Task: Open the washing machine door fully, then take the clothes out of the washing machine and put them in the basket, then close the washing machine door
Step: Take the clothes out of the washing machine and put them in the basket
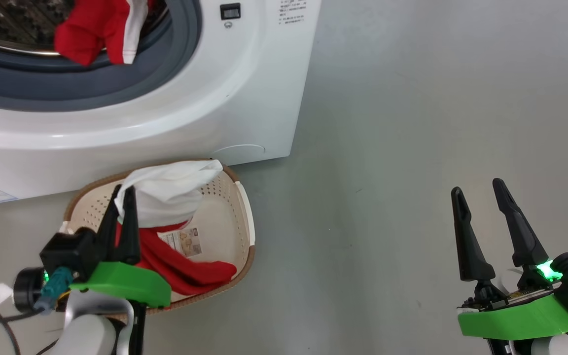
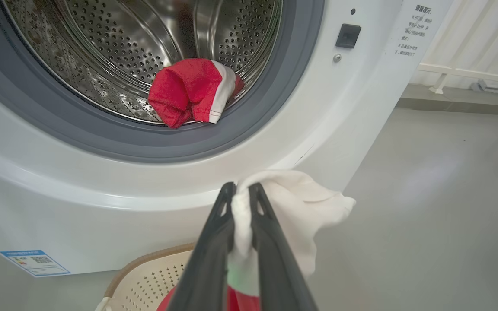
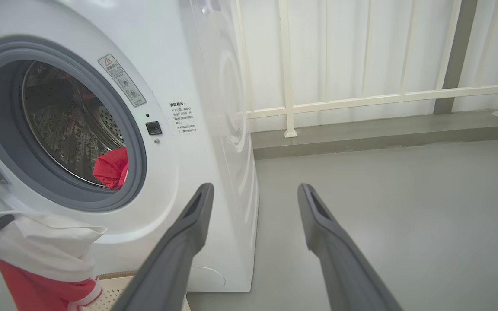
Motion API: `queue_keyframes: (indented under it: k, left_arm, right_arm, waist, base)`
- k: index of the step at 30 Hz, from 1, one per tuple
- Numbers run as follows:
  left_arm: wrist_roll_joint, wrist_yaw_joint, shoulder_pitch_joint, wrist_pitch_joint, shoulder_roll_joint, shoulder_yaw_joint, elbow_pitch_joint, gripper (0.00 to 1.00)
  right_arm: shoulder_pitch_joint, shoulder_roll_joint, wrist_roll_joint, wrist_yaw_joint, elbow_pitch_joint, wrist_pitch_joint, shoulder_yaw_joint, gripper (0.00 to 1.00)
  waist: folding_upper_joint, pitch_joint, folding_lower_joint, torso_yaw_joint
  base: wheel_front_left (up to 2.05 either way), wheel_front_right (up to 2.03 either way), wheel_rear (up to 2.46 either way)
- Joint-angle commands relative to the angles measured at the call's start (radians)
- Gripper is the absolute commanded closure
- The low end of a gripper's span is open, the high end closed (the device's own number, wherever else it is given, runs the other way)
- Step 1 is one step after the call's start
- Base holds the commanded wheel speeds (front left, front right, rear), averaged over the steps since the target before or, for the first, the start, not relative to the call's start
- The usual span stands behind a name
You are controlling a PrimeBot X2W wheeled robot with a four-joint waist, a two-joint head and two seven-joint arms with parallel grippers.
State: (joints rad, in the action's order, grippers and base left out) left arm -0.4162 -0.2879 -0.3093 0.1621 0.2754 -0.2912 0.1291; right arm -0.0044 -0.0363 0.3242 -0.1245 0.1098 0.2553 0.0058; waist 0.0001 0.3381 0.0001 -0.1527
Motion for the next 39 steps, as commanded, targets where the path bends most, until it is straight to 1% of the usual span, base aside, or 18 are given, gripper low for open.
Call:
queue_keyframes:
  k: [1, 11, 15, 16, 27, 28, 36, 39]
  left_arm:
    - [-0.025, 0.022, -0.056, 0.022, -0.001, 0.038, 0.043, 1.00]
    - [-0.054, 0.092, -0.166, 0.069, -0.037, 0.032, 0.396, 1.00]
    - [-0.069, 0.119, -0.214, 0.079, -0.049, 0.038, 0.511, 1.00]
    - [-0.069, 0.119, -0.214, 0.079, -0.049, 0.038, 0.511, 1.00]
    - [-0.094, 0.178, -0.335, 0.077, -0.070, 0.031, 0.813, 1.00]
    - [-0.098, 0.186, -0.355, 0.077, -0.073, 0.032, 0.858, 1.00]
    - [-0.112, 0.212, -0.432, 0.079, -0.084, 0.032, 0.996, 1.00]
    - [-0.119, 0.222, -0.458, 0.064, -0.084, 0.032, 1.043, 1.00]
  right_arm:
    - [-0.020, -0.014, 0.002, -0.006, 0.024, 0.006, 0.023, 0.00]
    - [-0.033, -0.014, 0.004, -0.006, 0.015, 0.006, 0.032, 0.00]
    - [-0.039, -0.014, 0.007, -0.006, 0.015, 0.006, 0.041, 0.00]
    - [-0.039, -0.014, 0.007, -0.006, 0.015, 0.006, 0.041, 0.00]
    - [-0.059, -0.014, 0.014, -0.006, 0.009, 0.006, 0.056, 0.00]
    - [-0.063, -0.014, 0.016, -0.006, 0.008, 0.006, 0.060, 0.00]
    - [-0.085, -0.014, 0.017, -0.006, 0.008, 0.006, 0.075, 0.00]
    - [-0.093, -0.014, 0.019, -0.006, 0.002, 0.006, 0.085, 0.00]
  waist:
    - [-0.0001, 0.013, -0.0001, -0.009]
    - [-0.0001, 0.050, -0.0001, -0.031]
    - [-0.0001, 0.074, -0.0001, -0.041]
    - [-0.0001, 0.074, -0.0001, -0.041]
    - [-0.0001, 0.141, -0.0001, -0.063]
    - [-0.0001, 0.153, -0.0001, -0.066]
    - [-0.0001, 0.208, -0.0001, -0.076]
    - [-0.0001, 0.220, -0.0001, -0.083]
  base:
    - [0.00, 0.00, 0.00]
    - [0.00, 0.00, 0.00]
    - [0.00, 0.00, 0.00]
    - [0.00, 0.00, 0.00]
    - [0.00, 0.00, 0.00]
    - [0.00, 0.00, 0.00]
    - [0.00, 0.00, 0.00]
    - [0.00, 0.00, 0.00]
